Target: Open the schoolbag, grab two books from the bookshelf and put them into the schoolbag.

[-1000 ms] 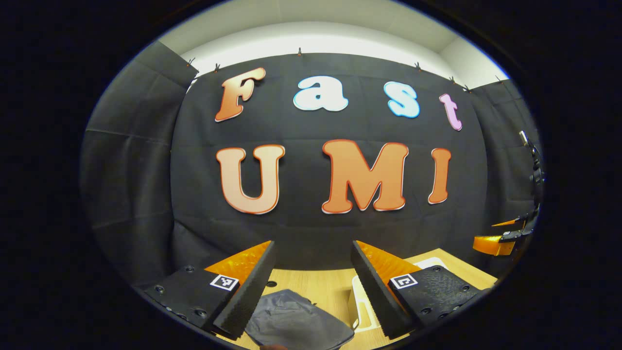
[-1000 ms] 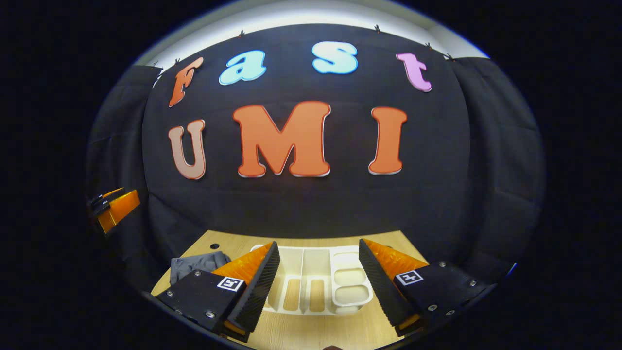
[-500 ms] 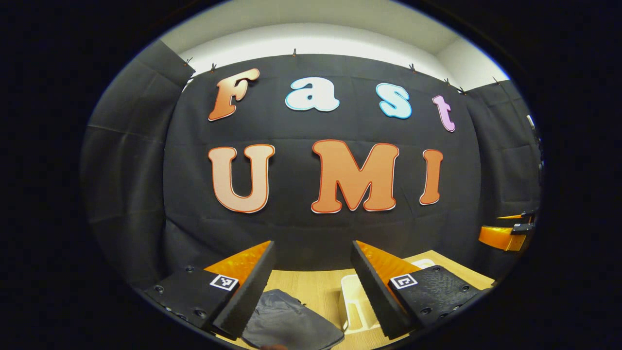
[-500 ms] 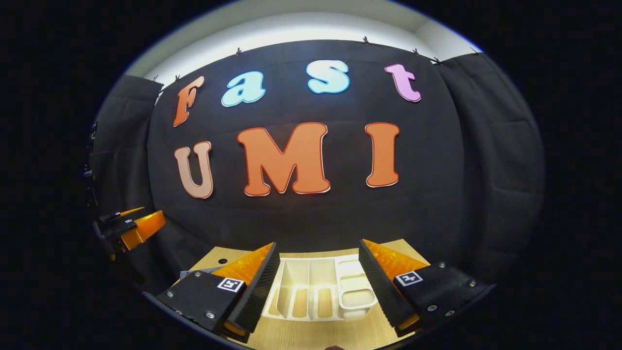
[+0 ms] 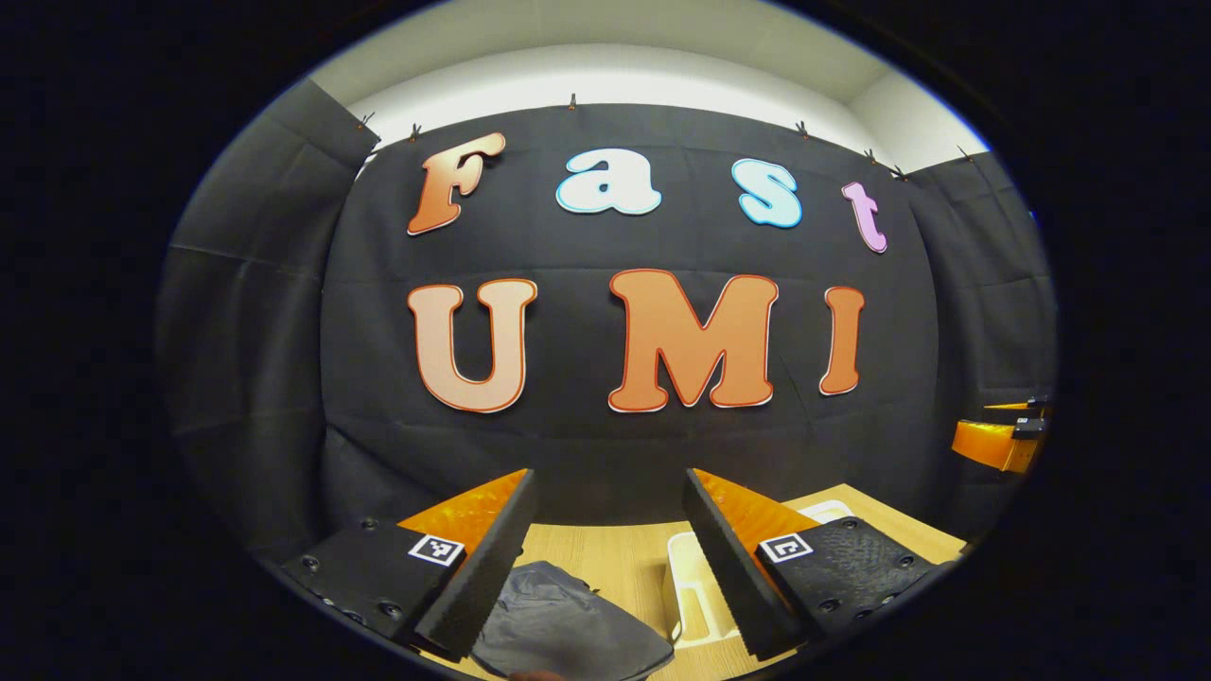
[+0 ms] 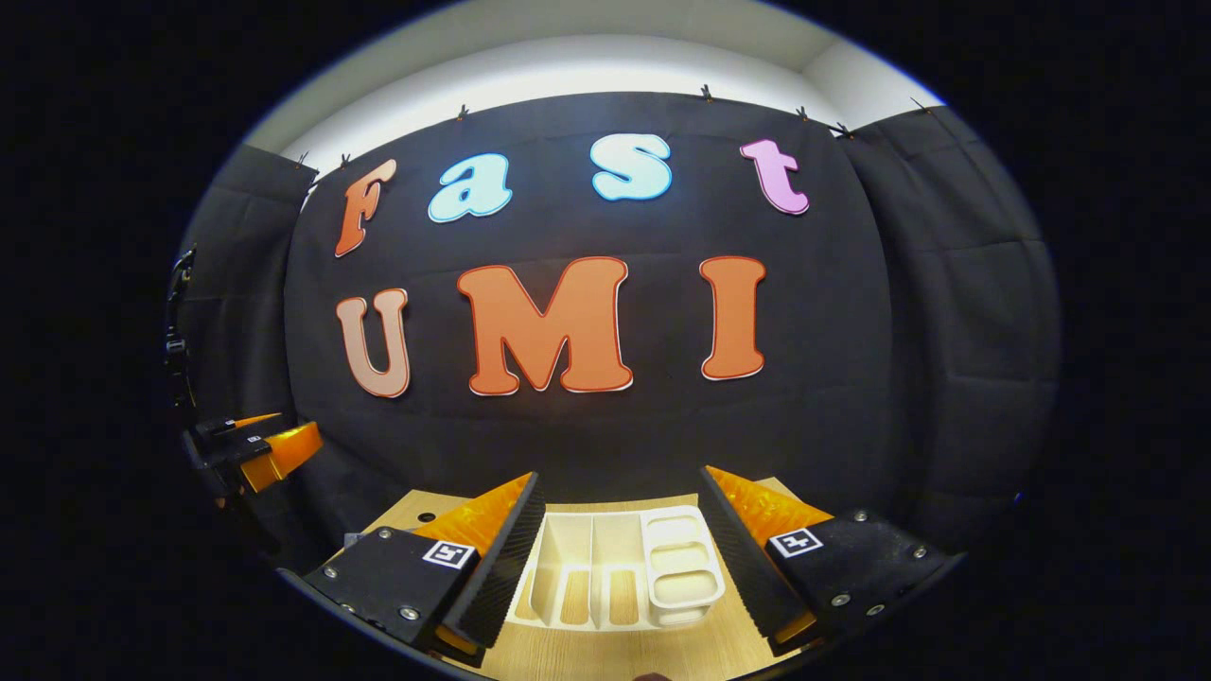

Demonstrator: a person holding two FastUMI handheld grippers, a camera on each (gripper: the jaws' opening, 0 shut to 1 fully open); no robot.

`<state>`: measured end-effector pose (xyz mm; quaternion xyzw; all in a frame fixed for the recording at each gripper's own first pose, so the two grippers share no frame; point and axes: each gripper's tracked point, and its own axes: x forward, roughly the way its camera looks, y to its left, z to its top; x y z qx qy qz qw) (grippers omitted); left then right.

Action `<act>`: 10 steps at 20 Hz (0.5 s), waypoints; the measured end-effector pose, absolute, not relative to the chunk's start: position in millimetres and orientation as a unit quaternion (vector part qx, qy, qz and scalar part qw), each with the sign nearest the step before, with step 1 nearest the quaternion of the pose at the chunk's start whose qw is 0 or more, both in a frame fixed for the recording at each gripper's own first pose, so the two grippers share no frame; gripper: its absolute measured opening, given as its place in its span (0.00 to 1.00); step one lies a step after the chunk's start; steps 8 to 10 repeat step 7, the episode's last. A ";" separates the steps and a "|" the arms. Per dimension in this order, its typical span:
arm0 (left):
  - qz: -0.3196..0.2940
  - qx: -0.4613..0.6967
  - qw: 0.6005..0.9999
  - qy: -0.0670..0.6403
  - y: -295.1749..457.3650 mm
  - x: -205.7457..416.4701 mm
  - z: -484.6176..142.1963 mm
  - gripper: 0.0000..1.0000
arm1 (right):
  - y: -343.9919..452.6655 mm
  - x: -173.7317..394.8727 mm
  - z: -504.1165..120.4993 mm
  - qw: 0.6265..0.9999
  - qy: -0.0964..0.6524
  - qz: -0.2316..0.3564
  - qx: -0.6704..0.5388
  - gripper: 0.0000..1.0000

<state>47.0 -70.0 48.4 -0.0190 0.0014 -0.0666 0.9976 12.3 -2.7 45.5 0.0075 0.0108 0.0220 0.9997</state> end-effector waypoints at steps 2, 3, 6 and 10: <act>-0.064 -0.021 0.998 0.001 -70.6 44.8 49.6 0.97 | -3.6 14.4 42.2 0.999 0.015 0.025 0.015 1.00; -0.063 -0.021 0.998 -0.001 -70.5 43.2 51.0 0.97 | -4.0 15.2 42.0 0.999 0.014 0.026 0.016 0.97; -0.058 -0.015 0.998 -0.007 -70.5 38.5 53.4 0.97 | -6.4 20.0 43.5 0.999 0.011 0.027 0.012 0.97; -0.056 -0.014 0.998 -0.006 -70.5 38.0 51.5 0.97 | -5.2 21.4 43.8 0.999 0.010 0.030 0.011 0.97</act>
